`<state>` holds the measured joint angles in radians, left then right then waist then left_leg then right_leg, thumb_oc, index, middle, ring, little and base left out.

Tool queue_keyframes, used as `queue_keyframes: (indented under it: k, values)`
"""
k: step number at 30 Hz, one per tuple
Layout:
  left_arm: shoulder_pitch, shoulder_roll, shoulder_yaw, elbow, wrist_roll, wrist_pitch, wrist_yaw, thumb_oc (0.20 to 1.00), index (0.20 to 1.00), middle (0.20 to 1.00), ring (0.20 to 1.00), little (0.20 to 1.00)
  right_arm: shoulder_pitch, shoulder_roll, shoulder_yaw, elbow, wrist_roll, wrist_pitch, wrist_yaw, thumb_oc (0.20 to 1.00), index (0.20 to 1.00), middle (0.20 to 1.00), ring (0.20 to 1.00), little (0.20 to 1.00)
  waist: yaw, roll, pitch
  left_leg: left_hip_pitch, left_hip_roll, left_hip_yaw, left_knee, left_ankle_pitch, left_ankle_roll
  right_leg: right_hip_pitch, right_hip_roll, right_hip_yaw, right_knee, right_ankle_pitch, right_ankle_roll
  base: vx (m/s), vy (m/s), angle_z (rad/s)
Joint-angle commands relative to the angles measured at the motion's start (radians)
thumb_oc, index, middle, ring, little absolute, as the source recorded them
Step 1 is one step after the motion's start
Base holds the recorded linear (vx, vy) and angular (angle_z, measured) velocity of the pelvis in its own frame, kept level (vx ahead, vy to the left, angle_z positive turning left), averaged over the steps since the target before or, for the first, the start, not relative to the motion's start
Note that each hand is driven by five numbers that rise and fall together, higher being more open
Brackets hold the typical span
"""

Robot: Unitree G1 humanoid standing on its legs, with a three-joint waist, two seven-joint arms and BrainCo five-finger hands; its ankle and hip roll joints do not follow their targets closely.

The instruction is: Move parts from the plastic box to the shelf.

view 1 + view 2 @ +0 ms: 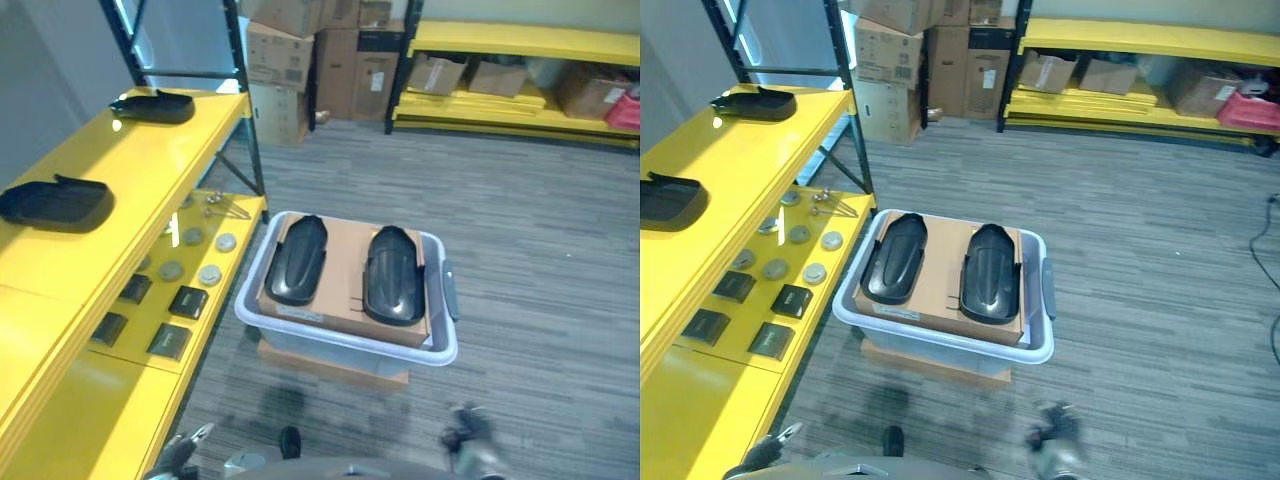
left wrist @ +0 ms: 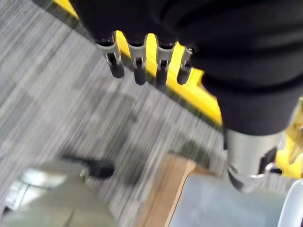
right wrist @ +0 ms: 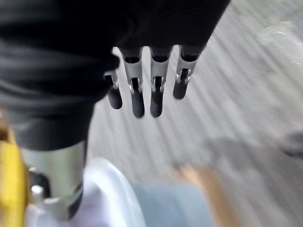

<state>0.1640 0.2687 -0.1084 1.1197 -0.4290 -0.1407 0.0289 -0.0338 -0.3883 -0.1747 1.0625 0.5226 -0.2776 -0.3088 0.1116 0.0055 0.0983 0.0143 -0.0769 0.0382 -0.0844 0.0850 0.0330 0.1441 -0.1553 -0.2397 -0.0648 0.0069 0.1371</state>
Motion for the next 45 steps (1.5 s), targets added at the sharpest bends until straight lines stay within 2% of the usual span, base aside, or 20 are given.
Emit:
queue_keyframes:
  k: [1,2,6,9,10,12,15,16,20,22,26,33,39,42,43,44,45]
  values:
    - [-0.035,-0.019,-0.009,0.000,-0.023,-0.036,-0.029,1.000,1.000,1.000,1.000,1.000,-0.019,-0.120,0.009,-0.221,-0.055,-0.118,-0.201,1.000,1.000,1.000,1.000,1.000,0.009,0.018,0.030,0.014,0.041,-0.026,0.010,-0.085,-0.021,-0.100,0.048,-0.034,0.013,0.039,-0.014,-0.01,0.054,-0.13]
    - [-0.013,-0.016,0.012,-0.008,-0.028,-0.050,-0.040,1.000,1.000,1.000,1.000,1.000,-0.011,-0.151,-0.035,-0.410,-0.147,-0.071,-0.292,1.000,1.000,1.000,1.000,1.000,0.003,0.019,0.039,0.013,0.040,-0.021,0.005,-0.086,-0.014,-0.114,0.046,-0.035,0.022,0.042,-0.007,-0.01,0.054,-0.16]
    - [-0.001,-0.015,0.043,-0.007,-0.033,-0.056,-0.042,1.000,1.000,1.000,1.000,1.000,-0.033,-0.206,-0.090,-0.589,-0.260,-0.032,-0.349,1.000,1.000,1.000,1.000,1.000,0.005,0.018,0.053,0.007,0.040,-0.018,0.004,-0.089,-0.008,-0.130,0.041,-0.045,0.033,0.044,0.003,0.00,0.039,-0.03]
    - [0.004,-0.016,0.054,-0.002,-0.029,-0.057,-0.041,1.000,1.000,1.000,1.000,1.000,-0.054,-0.235,-0.103,-0.623,-0.266,0.004,-0.341,1.000,1.000,1.000,1.000,1.000,0.016,0.017,0.054,0.002,0.038,-0.022,0.003,-0.090,-0.007,-0.134,0.038,-0.055,0.032,0.044,0.006,0.03,0.023,0.10]
    - [0.009,-0.015,0.055,-0.004,-0.020,-0.052,-0.039,1.000,1.000,1.000,1.000,1.000,-0.079,-0.256,-0.098,-0.628,-0.273,0.053,-0.329,1.000,1.000,1.000,1.000,1.000,0.031,0.019,0.057,-0.004,0.037,-0.030,0.004,-0.088,-0.009,-0.135,0.034,-0.067,0.031,0.044,0.008,0.05,0.029,0.13]
    - [0.016,-0.013,0.053,0.001,-0.010,-0.058,-0.047,1.000,1.000,1.000,1.000,1.000,-0.098,-0.270,-0.077,-0.624,-0.280,0.089,-0.327,1.000,1.000,1.000,1.000,1.000,0.045,0.022,0.059,-0.009,0.036,-0.037,0.005,-0.085,-0.010,-0.136,0.031,-0.078,0.032,0.043,0.008,0.05,0.029,0.14]
    - [0.018,-0.010,0.037,0.008,-0.004,-0.073,-0.070,1.000,1.000,1.000,1.000,1.000,-0.145,-0.287,-0.034,-0.581,-0.267,0.121,-0.324,1.000,1.000,1.000,1.000,1.000,0.068,0.033,0.070,-0.034,0.032,-0.052,0.018,-0.081,-0.010,-0.150,0.018,-0.095,0.044,0.039,0.004,0.01,0.046,0.16]
    - [0.011,-0.006,0.019,0.004,-0.013,-0.083,-0.087,1.000,1.000,1.000,1.000,1.000,-0.189,-0.299,-0.009,-0.538,-0.242,0.122,-0.332,1.000,1.000,1.000,1.000,1.000,0.083,0.043,0.089,-0.055,0.028,-0.062,0.039,-0.083,-0.010,-0.163,0.010,-0.101,0.062,0.032,0.000,-0.03,0.055,0.21]
    - [-0.014,0.006,-0.009,-0.006,-0.041,-0.091,-0.117,1.000,1.000,1.000,1.000,1.000,-0.273,-0.325,0.021,-0.438,-0.212,0.096,-0.335,1.000,1.000,1.000,1.000,1.000,0.100,0.059,0.119,-0.102,0.020,-0.080,0.076,-0.084,-0.011,-0.195,-0.002,-0.110,0.091,0.023,-0.006,-0.08,0.040,0.20]
    - [-0.049,0.025,-0.065,-0.043,-0.092,-0.093,-0.146,1.000,1.000,1.000,1.000,1.000,-0.399,-0.383,0.063,-0.306,-0.182,0.061,-0.318,1.000,1.000,1.000,1.000,1.000,0.125,0.083,0.169,-0.173,0.004,-0.108,0.121,-0.081,-0.011,-0.241,-0.019,-0.126,0.124,0.014,-0.014,-0.16,0.052,0.37]
    - [-0.066,0.046,-0.109,-0.078,-0.132,-0.103,-0.169,1.000,1.000,1.000,1.000,1.000,-0.516,-0.429,0.121,-0.222,-0.146,0.056,-0.316,1.000,1.000,1.000,1.000,1.000,0.150,0.102,0.218,-0.236,-0.012,-0.138,0.145,-0.070,-0.012,-0.284,-0.032,-0.141,0.145,0.012,-0.019,-0.10,0.003,0.17]
    - [-0.048,0.050,-0.138,-0.090,-0.151,-0.115,-0.183,1.000,1.000,1.000,1.000,1.000,-0.586,-0.455,0.179,-0.174,-0.138,0.086,-0.293,1.000,1.000,1.000,1.000,1.000,0.170,0.121,0.241,-0.244,-0.017,-0.150,0.140,-0.077,-0.022,-0.290,-0.038,-0.138,0.149,-0.007,-0.013,-0.01,0.022,0.12]
    - [-0.019,0.036,-0.135,-0.090,-0.153,-0.120,-0.199,1.000,1.000,1.000,1.000,1.000,-0.583,-0.432,0.208,-0.181,-0.176,0.161,-0.269,1.000,1.000,1.000,1.000,1.000,0.172,0.130,0.243,-0.231,-0.019,-0.140,0.129,-0.072,-0.028,-0.275,-0.045,-0.136,0.138,-0.010,-0.012,0.01,0.061,0.02]
    - [-0.009,0.029,-0.132,-0.094,-0.146,-0.123,-0.194,1.000,1.000,1.000,1.000,1.000,-0.559,-0.419,0.211,-0.168,-0.183,0.157,-0.270,1.000,1.000,1.000,1.000,1.000,0.172,0.131,0.241,-0.215,-0.016,-0.136,0.115,-0.069,-0.031,-0.256,-0.044,-0.136,0.122,-0.005,-0.010,-0.01,0.035,0.02]
    - [-0.006,0.027,-0.130,-0.097,-0.142,-0.124,-0.193,1.000,1.000,1.000,1.000,1.000,-0.549,-0.417,0.205,-0.164,-0.186,0.152,-0.270,1.000,1.000,1.000,1.000,1.000,0.169,0.133,0.241,-0.224,-0.018,-0.132,0.113,-0.050,-0.026,-0.261,-0.048,-0.148,0.116,0.015,-0.015,0.00,0.000,0.00]
    - [-0.003,0.027,-0.129,-0.096,-0.142,-0.125,-0.193,1.000,1.000,1.000,1.000,1.000,-0.545,-0.416,0.206,-0.162,-0.187,0.150,-0.270,1.000,1.000,1.000,1.000,1.000,0.170,0.130,0.238,-0.210,-0.015,-0.134,0.108,-0.066,-0.031,-0.251,-0.043,-0.136,0.116,-0.002,-0.008,-0.05,0.044,0.05]
    - [0.002,0.027,-0.127,-0.097,-0.138,-0.128,-0.193,1.000,1.000,1.000,1.000,1.000,-0.536,-0.418,0.199,-0.160,-0.196,0.144,-0.272,1.000,1.000,1.000,1.000,1.000,0.168,0.131,0.239,-0.217,-0.016,-0.130,0.106,-0.049,-0.027,-0.253,-0.046,-0.147,0.109,0.017,-0.013,0.00,0.000,0.00]
